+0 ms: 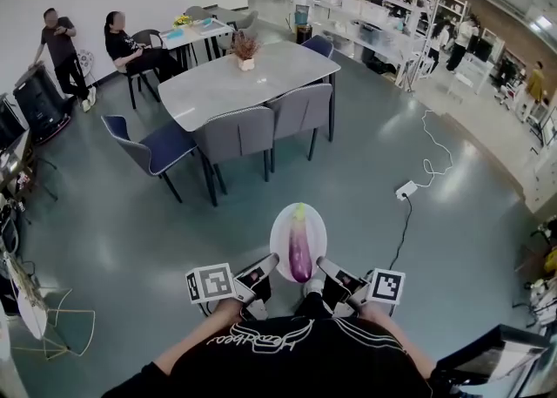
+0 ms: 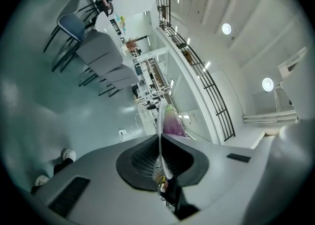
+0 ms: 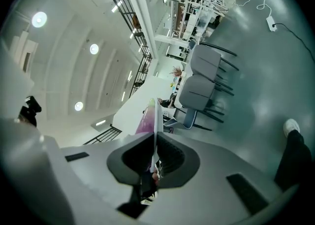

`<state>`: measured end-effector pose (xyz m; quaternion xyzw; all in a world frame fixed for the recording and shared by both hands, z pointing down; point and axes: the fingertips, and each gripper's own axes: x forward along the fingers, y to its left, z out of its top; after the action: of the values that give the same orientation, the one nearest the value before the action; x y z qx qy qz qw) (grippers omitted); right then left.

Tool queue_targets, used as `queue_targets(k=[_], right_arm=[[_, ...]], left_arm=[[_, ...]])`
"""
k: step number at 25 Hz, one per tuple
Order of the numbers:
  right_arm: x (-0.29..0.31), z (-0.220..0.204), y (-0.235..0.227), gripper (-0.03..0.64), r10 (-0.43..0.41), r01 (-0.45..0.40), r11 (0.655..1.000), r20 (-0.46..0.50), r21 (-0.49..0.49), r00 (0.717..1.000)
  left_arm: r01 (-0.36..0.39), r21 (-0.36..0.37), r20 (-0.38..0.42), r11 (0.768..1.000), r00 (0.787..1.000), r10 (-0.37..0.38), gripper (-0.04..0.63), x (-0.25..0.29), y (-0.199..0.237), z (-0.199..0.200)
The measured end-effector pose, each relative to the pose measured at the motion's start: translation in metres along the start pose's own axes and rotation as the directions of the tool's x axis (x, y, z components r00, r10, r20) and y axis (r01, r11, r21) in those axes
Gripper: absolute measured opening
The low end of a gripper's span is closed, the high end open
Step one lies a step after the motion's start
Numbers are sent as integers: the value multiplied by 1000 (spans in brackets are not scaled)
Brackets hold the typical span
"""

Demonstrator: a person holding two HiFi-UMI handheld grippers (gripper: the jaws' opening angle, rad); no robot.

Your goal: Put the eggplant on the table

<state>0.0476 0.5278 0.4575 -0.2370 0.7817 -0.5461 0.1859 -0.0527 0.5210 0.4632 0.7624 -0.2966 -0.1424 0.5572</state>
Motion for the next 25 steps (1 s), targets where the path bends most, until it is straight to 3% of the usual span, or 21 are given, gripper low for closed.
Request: queue_targets(k=[13, 25], right_arm=[[14, 42, -27, 18, 3, -3, 1000, -1, 26, 1000], [41, 127, -74, 18, 6, -3, 998, -47, 66, 999]], left_arm=[[-24, 4, 12, 1000, 1000, 24, 23, 41, 11, 25], [-71, -29, 37, 997, 997, 72, 23, 123, 34, 71]])
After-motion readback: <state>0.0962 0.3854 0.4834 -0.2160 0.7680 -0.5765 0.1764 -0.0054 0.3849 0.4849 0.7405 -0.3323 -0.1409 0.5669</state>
